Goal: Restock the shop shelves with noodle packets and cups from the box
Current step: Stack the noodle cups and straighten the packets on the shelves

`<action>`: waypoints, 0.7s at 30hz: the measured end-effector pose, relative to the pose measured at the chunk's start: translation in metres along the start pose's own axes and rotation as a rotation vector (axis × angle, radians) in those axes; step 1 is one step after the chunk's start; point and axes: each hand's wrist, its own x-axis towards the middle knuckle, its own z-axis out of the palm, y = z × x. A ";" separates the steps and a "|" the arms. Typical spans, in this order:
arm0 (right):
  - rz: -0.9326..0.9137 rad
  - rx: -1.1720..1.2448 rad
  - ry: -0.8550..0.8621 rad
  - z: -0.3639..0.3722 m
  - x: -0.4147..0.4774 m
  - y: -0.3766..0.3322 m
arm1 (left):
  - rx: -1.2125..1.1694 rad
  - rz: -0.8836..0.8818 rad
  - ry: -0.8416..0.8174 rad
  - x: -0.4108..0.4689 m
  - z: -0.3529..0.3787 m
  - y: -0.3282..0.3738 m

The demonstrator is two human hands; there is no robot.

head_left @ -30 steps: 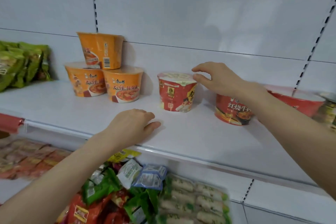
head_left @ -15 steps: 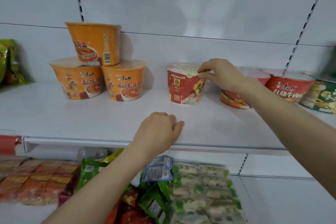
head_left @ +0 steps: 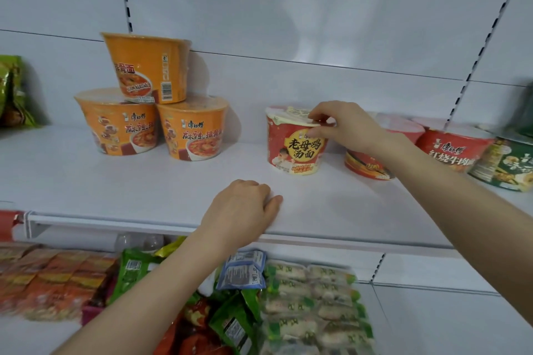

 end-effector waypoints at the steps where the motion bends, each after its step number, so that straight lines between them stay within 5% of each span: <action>1: -0.018 0.003 0.005 0.001 0.000 -0.001 | -0.003 -0.001 -0.001 0.000 0.000 -0.001; 7: -0.031 0.058 -0.100 0.006 -0.004 0.004 | -0.002 -0.005 0.010 0.000 0.002 -0.001; 21: -0.005 0.010 -0.045 0.020 0.012 -0.002 | -0.015 -0.021 0.050 -0.001 0.005 -0.003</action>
